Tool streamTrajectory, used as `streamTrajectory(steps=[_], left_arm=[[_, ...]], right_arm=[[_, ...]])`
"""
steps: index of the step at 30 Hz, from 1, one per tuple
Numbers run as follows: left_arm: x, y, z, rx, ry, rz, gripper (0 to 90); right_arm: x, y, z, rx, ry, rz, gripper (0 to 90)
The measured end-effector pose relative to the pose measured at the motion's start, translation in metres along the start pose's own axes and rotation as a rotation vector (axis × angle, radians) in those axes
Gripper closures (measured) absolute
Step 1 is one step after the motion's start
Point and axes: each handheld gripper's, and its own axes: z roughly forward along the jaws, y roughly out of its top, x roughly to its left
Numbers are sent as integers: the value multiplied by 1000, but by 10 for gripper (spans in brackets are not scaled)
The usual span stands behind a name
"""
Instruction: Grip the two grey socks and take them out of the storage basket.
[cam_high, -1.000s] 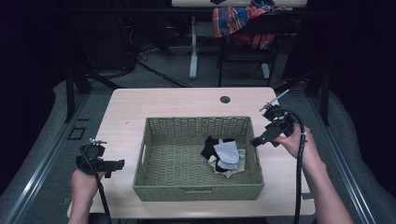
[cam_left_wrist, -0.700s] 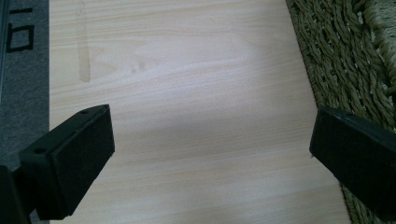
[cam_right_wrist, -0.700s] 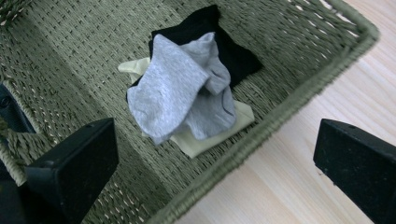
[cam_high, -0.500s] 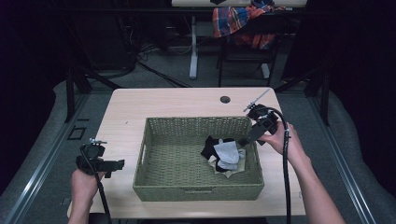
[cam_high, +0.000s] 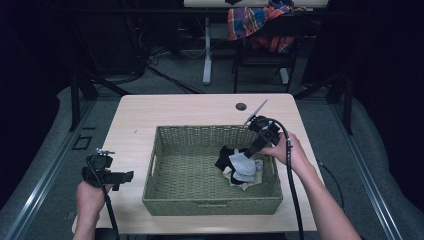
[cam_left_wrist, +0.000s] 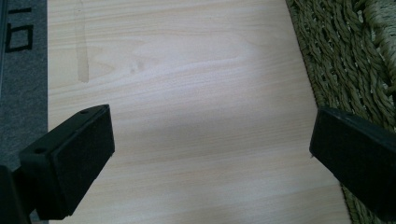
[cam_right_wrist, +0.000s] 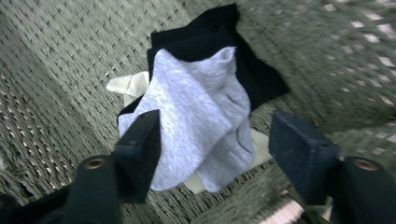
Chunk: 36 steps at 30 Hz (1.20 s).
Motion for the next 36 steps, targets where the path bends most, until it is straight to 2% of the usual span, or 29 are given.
streamTrajectory(steps=[1,5,7,11,14,16,18,20,22,23,29,33,34,36], left_arm=[[0,0,0,0,0,0,2],[0,0,0,-1,0,3,2],[0,0,0,-1,1,4,2],[-1,0,0,0,0,4,2],[-1,0,0,-1,-1,6,2],[-1,0,0,0,0,6,2],[-1,0,1,0,0,5,2],[-1,0,1,-1,-1,6,2],[-1,1,1,-1,-1,6,2],[-1,1,1,-1,-1,7,2],[-1,1,1,-1,-1,6,2],[-1,1,1,-2,-1,6,2],[-1,1,1,-1,-1,6,2],[-1,1,1,-1,-1,8,2]], right_arm=[[0,0,0,0,0,0,368],[4,3,13,55,-34,-5,423],[4,3,15,46,-27,2,426],[3,3,21,63,-37,16,490],[3,3,26,77,-28,20,592],[3,3,26,86,-20,19,625],[3,3,25,90,-14,19,748],[3,2,23,81,-3,13,809],[4,2,22,72,8,20,825],[4,1,18,68,13,9,840],[6,0,8,28,19,3,849],[9,-1,-5,-9,27,2,851],[9,0,-8,-5,20,-11,851],[12,-1,-16,-39,20,-9,851]])
